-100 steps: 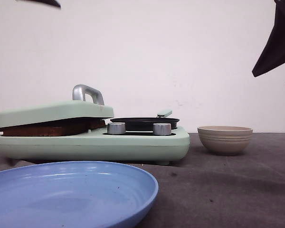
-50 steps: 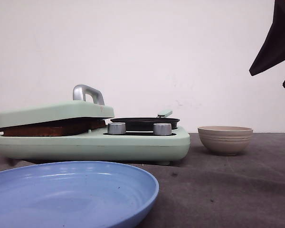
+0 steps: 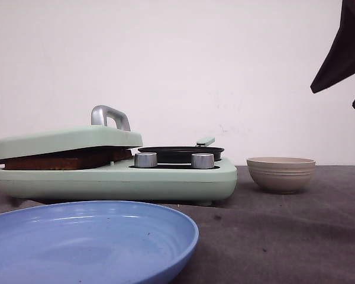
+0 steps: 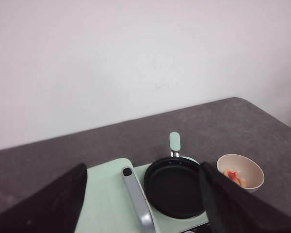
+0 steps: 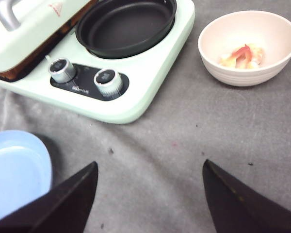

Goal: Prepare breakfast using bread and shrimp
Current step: 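Lower the right gripper toward the rim of the cream shrimp bowl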

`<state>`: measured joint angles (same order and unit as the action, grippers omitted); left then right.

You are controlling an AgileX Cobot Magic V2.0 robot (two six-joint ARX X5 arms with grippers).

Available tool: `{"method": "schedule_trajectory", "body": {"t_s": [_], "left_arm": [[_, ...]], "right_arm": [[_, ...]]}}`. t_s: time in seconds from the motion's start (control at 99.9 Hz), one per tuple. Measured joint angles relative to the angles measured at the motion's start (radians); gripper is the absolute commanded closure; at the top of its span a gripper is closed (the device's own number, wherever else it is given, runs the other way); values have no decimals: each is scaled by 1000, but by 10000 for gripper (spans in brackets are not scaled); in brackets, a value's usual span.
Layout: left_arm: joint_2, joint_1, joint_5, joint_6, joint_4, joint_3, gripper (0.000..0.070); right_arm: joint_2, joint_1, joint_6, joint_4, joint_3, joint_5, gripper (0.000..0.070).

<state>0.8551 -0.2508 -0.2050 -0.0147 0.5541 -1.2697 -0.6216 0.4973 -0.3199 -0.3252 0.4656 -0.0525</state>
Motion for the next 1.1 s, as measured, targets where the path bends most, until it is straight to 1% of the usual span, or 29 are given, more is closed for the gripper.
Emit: {"method": "schedule_trajectory", "body": {"t_s": [0.19,0.32,0.42,0.651,0.831,0.991,1.101], "left_arm": [[-116,0,2,-13,-12,134,353],[-201,0,31,-13,-11,241,352],[-272,0,61,-5,-11,311,352],[-460,0,161,18,9,431,352],[-576,0,227,27,89,515,352],[-653,0,234,34,98,561,351],[-681,0,257,43,102,573,351]], "right_arm": [[0,-2,-25,1,37,0,284],[-23,-17,-41,-16,71,-1,284],[-61,-37,-47,-50,108,-1,284],[-194,-106,-42,-142,240,-27,284],[-337,-194,13,-230,391,-52,284],[-484,-277,80,-286,530,-76,284],[-593,-329,122,-316,622,-80,284]]}}
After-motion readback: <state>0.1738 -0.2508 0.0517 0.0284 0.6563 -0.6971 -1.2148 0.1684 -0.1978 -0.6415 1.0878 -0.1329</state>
